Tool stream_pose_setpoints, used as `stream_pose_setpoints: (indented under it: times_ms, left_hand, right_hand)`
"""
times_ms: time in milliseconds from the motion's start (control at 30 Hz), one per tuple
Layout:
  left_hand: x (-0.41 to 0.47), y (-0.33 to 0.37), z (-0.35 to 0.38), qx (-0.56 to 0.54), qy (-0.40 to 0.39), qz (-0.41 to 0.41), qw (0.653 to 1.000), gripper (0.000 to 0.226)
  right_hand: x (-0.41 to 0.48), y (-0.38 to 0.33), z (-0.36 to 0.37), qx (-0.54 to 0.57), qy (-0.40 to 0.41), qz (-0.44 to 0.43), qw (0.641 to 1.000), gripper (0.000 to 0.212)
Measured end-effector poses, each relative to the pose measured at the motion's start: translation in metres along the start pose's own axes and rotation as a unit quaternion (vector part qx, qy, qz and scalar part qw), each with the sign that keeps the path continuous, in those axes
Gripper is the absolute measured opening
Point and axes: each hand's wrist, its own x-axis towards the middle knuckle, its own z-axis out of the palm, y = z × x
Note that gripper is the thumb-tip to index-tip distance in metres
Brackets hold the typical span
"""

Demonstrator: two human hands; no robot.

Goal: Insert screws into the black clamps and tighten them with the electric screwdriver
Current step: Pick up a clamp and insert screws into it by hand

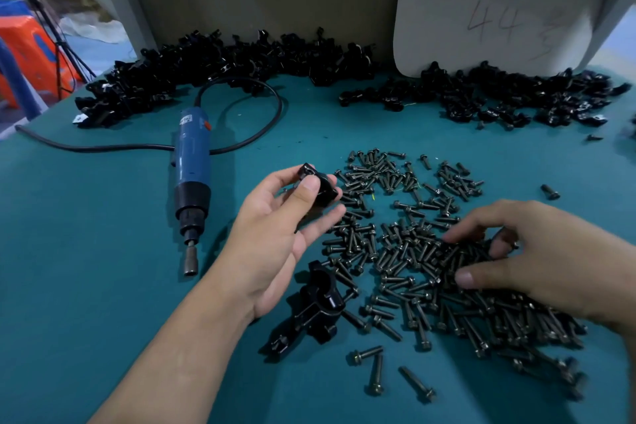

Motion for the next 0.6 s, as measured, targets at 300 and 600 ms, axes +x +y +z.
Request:
stream_pose_setpoints:
  times_ms: [300, 600]
  left_hand:
    - [0.001, 0.001, -0.003, -0.008, -0.012, -0.011, 1.000, 0.045]
    - [-0.003, 0.001, 0.000, 0.046, -0.053, -0.019, 0.997, 0.041]
  right_hand:
    - [0.000, 0.003, 0.000, 0.024, 0.031, -0.020, 0.999, 0.014]
    - [0.016, 0.003, 0.012, 0.287, 0.079, -0.077, 0.951, 0.027]
